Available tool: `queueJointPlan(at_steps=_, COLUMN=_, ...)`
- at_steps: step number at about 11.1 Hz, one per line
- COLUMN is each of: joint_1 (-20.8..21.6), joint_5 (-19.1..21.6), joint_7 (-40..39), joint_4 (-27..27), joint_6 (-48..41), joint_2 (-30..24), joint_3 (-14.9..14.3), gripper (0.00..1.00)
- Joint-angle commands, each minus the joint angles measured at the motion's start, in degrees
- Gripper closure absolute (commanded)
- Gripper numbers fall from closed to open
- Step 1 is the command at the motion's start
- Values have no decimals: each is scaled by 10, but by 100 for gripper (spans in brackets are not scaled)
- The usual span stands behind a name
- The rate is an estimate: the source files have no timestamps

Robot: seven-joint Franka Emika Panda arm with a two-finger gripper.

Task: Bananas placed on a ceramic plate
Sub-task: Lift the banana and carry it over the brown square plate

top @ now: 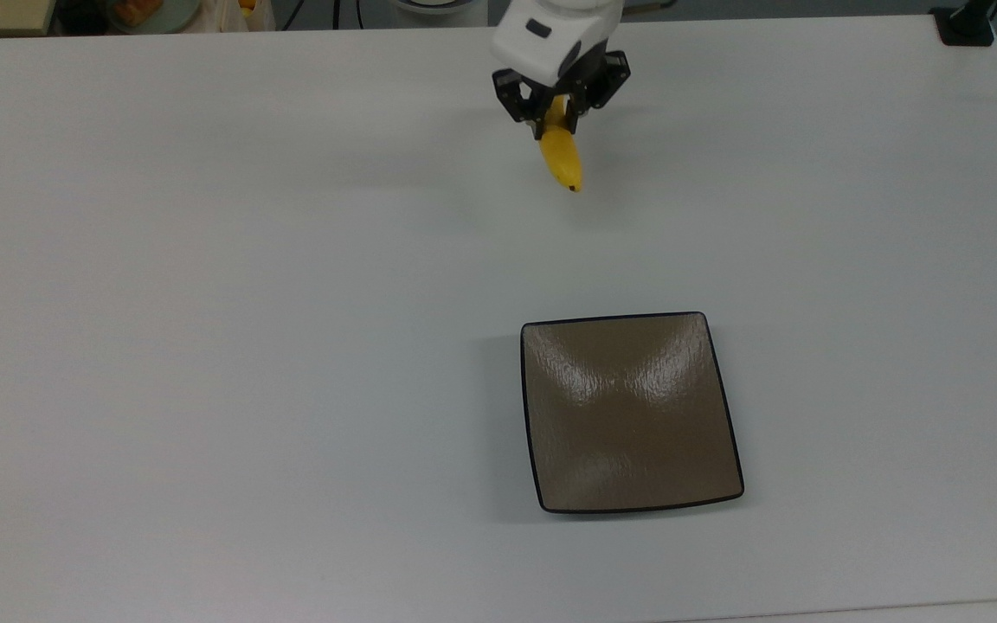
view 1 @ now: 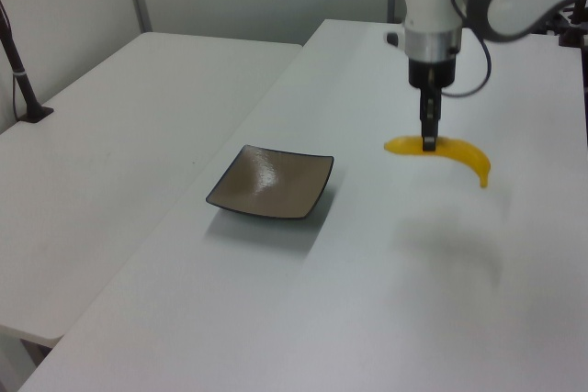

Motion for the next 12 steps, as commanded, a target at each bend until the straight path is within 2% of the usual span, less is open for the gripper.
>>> queueJointPlan(at_steps=1, joint_1=-1, joint_5=4, joint_7=-22, joint_4=95, joint_6=-50, joint_2=23, joint_3=-13, gripper=100)
queueJointPlan(at_steps=2, joint_1=-1, joint_5=4, joint_7=-22, joint_4=118, joint_6=-50, joint_2=31, joint_3=-15, gripper=100)
queueJointPlan(at_steps=7, joint_1=-8, joint_5=1, joint_7=-13, joint_4=275, joint_6=-22, joint_2=160, joint_3=-22, gripper=100)
queueJointPlan(at_steps=12, joint_1=-11, joint_5=1, joint_7=38, joint_4=286, joint_6=173, joint_2=241, joint_3=-23, gripper=100)
